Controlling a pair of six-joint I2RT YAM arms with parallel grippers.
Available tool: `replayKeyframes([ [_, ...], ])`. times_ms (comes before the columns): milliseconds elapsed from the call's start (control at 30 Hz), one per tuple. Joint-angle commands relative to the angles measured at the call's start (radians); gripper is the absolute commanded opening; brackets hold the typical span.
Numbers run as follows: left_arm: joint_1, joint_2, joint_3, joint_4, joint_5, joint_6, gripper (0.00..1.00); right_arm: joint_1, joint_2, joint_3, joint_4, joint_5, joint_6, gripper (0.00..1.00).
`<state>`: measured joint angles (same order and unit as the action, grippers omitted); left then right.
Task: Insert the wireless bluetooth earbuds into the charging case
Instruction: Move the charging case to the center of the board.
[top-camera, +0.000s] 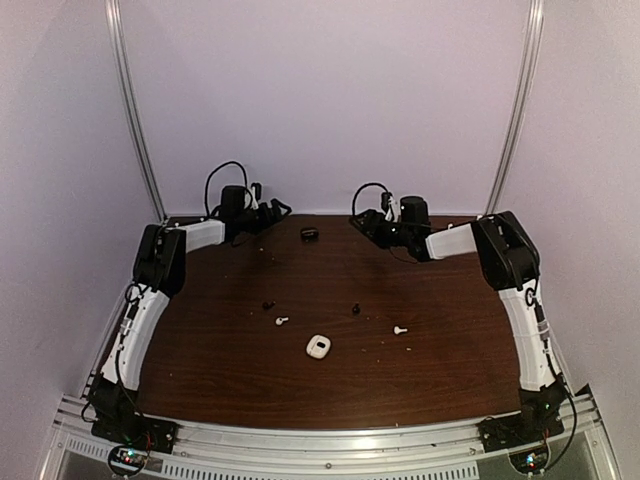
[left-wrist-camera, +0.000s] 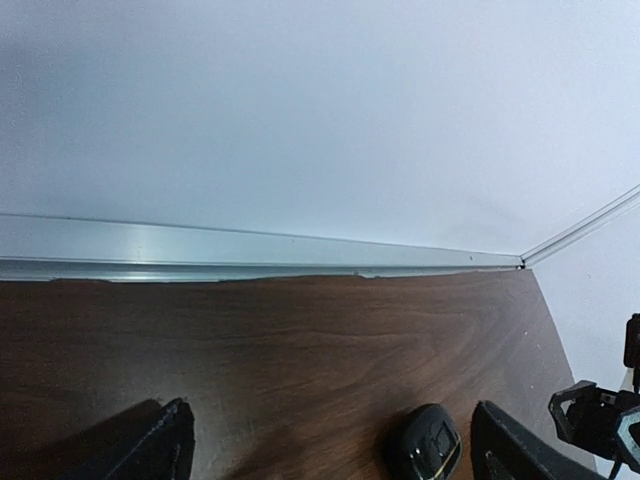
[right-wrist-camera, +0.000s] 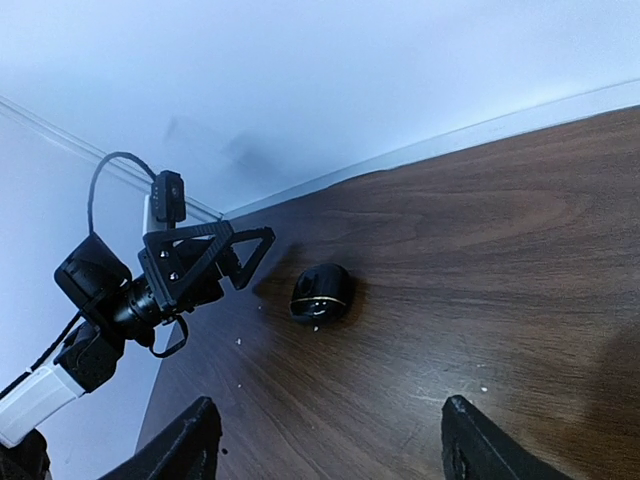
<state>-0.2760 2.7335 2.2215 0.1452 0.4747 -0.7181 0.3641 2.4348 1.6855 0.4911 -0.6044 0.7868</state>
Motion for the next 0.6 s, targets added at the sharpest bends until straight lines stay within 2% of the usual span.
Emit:
replayKeyframes([
  [0,-0.027,0.095,0.158,-0.066,-0.004,-0.069,0.98,-0.019,-0.058,-0.029,0.042,0.009,0.013,0.76],
  [267,-0.084,0.181,0.287,-0.082,-0.003,-0.124,0.98,-0.041,-0.077,-0.055,0.051,-0.004,0.022,0.76],
  [567,-0.168,0.186,0.289,-0.21,-0.027,-0.082,0.98,-0.083,-0.117,-0.117,0.064,-0.017,0.035,0.76],
])
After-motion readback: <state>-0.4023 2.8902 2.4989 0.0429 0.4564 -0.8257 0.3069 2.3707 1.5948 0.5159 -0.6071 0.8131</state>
